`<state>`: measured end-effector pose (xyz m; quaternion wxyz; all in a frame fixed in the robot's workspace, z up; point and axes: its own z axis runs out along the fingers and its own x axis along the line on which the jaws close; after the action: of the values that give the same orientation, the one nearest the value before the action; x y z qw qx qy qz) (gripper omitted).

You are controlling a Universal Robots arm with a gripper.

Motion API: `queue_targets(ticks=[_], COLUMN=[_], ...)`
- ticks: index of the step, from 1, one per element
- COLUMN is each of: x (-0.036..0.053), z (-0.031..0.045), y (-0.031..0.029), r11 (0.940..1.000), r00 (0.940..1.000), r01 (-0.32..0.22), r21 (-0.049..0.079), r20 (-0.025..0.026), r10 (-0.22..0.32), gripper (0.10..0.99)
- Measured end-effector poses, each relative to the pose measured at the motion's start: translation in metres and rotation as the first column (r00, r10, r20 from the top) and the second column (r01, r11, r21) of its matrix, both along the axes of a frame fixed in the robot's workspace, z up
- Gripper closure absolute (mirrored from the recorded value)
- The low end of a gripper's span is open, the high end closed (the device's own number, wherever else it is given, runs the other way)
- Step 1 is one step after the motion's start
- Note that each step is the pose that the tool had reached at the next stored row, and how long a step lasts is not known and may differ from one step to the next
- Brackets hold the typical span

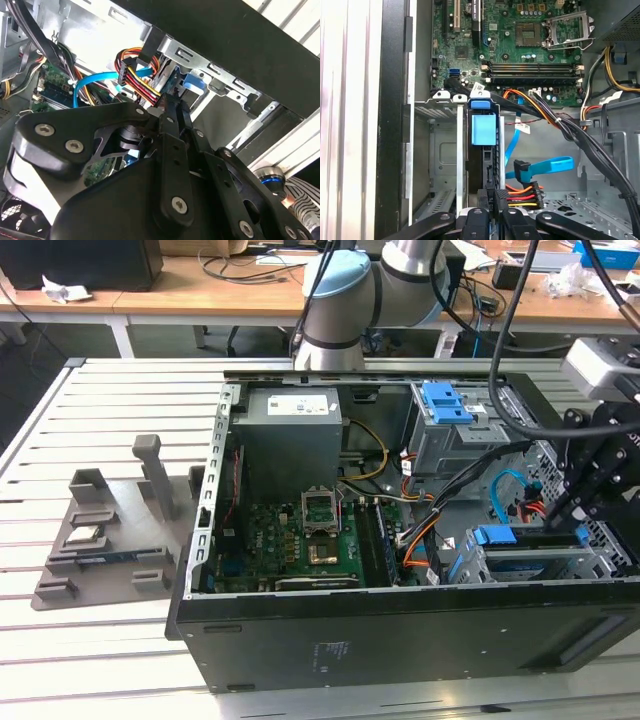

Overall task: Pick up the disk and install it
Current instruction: 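Insert the first disk wire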

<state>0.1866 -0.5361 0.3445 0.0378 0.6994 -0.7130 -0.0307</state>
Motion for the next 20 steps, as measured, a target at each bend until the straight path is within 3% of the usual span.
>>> queue_targets(ticks=[7,20], x=[0.0001,0.0007], z=[-0.0034,-0.0095], y=[0.0,0.0], r11=[0.9999,0.9999], r00=[1.0,1.0], r01=[0.0,-0.005], r21=[0.012,0.012], r20=[0.0,0.0], r10=[0.0,0.005], gripper=[0.918,0.918])
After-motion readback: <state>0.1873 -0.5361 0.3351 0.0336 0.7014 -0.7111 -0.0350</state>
